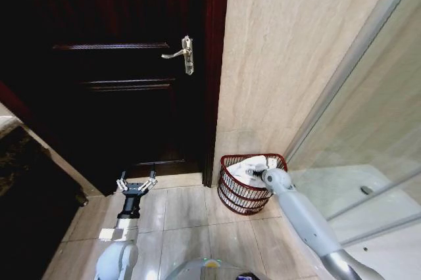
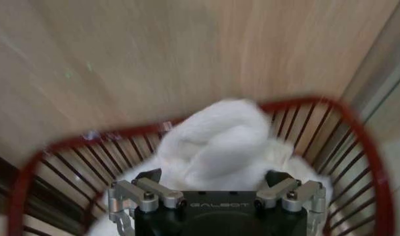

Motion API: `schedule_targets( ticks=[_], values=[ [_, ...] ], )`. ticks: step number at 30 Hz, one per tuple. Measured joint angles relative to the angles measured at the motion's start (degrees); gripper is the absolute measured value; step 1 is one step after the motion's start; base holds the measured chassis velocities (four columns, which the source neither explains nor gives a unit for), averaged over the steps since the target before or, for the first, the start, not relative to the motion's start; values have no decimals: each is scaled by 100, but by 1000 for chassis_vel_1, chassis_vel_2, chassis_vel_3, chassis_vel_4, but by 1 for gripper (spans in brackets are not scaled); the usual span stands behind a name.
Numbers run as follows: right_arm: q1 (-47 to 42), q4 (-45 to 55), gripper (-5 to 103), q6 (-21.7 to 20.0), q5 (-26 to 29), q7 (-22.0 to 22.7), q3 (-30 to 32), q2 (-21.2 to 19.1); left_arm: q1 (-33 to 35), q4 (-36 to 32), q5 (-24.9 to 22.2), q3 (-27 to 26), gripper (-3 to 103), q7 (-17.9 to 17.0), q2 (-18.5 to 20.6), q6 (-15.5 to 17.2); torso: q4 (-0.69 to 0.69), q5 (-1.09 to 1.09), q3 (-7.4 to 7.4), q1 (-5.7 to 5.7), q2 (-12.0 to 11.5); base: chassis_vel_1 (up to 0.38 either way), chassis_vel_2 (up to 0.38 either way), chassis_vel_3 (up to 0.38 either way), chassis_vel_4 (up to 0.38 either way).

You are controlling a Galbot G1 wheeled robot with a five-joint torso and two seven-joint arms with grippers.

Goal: Discard the used towel into the hamper.

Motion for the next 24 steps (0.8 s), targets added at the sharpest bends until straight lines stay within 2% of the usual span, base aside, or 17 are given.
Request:
schedule_targets(
  ticks=[2,3,4,5,6,7,8,9,11,12,13,16,17,20,21,23,24],
  values=[
    [-326,606,100,240,-292,62,140,-48,-4,-25,16,15,100,-9,-9,53,0,-1,0,0,0,0,0,0,0],
    [-703,1115,100,629,-620,-107,326,-64,-9,-49,52,17,100,-59,-8,91,0,0,-1,0,0,0,0,0,0],
    [-703,1115,100,629,-620,-107,326,-64,-9,-49,52,17,100,-59,-8,91,0,0,-1,0,0,0,0,0,0],
    [-908,1337,100,853,-820,-245,449,-58,-9,-62,68,16,100,-82,-8,106,0,-2,-1,0,0,0,0,0,0],
    [-1273,1634,100,1209,-1244,-503,655,-21,-8,-77,83,11,100,-116,-5,135,0,-3,-1,0,0,0,0,0,0],
    [-1855,1922,100,1629,-1996,-917,930,72,9,-84,94,6,100,-185,-3,171,-2,-2,-1,0,0,0,0,0,0],
    [-1855,1922,100,1629,-1996,-917,930,72,9,-84,94,6,100,-185,-3,171,-2,-2,-1,0,0,0,0,0,0],
    [-2075,1997,100,1773,-2280,-1078,1019,115,19,-83,100,6,100,-213,-6,179,-2,-2,-1,0,0,0,0,0,0],
    [-2752,2241,100,2191,-3194,-1486,1263,322,75,-70,115,0,100,-258,-17,183,-4,-1,-1,0,0,0,0,0,0],
    [-2951,2311,100,2342,-3466,-1546,1323,424,104,-72,115,-7,100,-265,-21,183,-4,-4,-1,0,0,0,0,0,0],
    [-2951,2311,100,2342,-3466,-1546,1323,424,104,-72,115,-7,100,-265,-21,183,-4,-4,-1,0,0,0,0,0,0],
    [-3381,2481,100,2820,-4217,-1580,1434,804,199,-88,77,-21,100,-342,-12,169,-1,-2,-1,0,0,0,0,0,0],
    [-3381,2481,100,2820,-4217,-1580,1434,804,199,-88,77,-21,100,-342,-12,169,-1,-2,-1,0,0,0,0,0,0],
    [-3791,2613,100,3453,-5112,-1642,1471,1276,247,-88,-7,28,100,-434,34,163,0,-3,-1,0,0,0,0,0,0],
    [-3791,2613,100,3453,-5112,-1642,1471,1276,247,-88,-7,28,100,-434,34,163,0,-3,-1,0,0,0,0,0,0],
    [-4074,2619,100,3934,-5594,-1742,1552,1646,251,-102,-41,60,100,-470,49,213,0,-3,-1,0,0,0,0,0,0],
    [-4074,2619,100,3934,-5594,-1742,1552,1646,251,-102,-41,60,100,-470,49,213,0,-3,-1,0,0,0,0,0,0]
  ],
)
